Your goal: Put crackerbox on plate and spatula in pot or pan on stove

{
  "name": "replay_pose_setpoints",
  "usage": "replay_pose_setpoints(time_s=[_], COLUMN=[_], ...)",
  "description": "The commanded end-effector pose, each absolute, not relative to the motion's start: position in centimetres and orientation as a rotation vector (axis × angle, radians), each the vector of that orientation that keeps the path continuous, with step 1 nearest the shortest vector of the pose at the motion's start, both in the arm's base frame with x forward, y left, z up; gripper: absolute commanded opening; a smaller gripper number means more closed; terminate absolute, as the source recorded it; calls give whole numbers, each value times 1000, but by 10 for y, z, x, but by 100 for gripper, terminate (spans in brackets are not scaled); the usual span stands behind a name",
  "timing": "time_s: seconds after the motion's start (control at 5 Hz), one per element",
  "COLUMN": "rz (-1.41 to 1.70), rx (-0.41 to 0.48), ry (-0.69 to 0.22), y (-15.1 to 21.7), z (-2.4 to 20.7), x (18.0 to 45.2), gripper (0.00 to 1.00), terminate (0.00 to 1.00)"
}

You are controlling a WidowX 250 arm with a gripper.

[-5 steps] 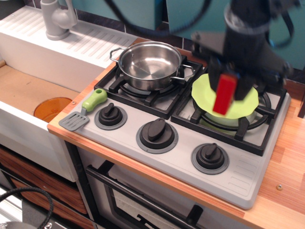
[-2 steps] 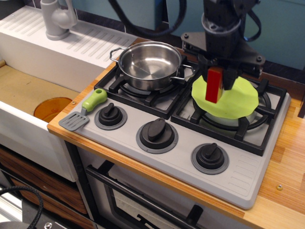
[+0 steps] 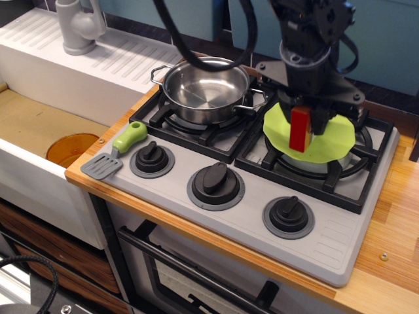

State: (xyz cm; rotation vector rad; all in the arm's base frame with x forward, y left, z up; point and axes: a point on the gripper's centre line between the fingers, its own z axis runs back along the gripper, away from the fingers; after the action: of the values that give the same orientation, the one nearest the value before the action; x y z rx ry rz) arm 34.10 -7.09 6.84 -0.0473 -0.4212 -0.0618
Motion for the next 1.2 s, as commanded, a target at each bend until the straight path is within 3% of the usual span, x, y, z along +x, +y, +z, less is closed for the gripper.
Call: replay_pose_setpoints(time_s=[0.0, 0.6, 1.0], rz=[-45, -22, -58], rx=[-41, -10, 51], ry=[-461, -390, -310], y=[-82, -85, -78], z=[79, 112, 147], x=[344, 333, 314], gripper=[100, 100, 100], terminate=[0, 0, 0])
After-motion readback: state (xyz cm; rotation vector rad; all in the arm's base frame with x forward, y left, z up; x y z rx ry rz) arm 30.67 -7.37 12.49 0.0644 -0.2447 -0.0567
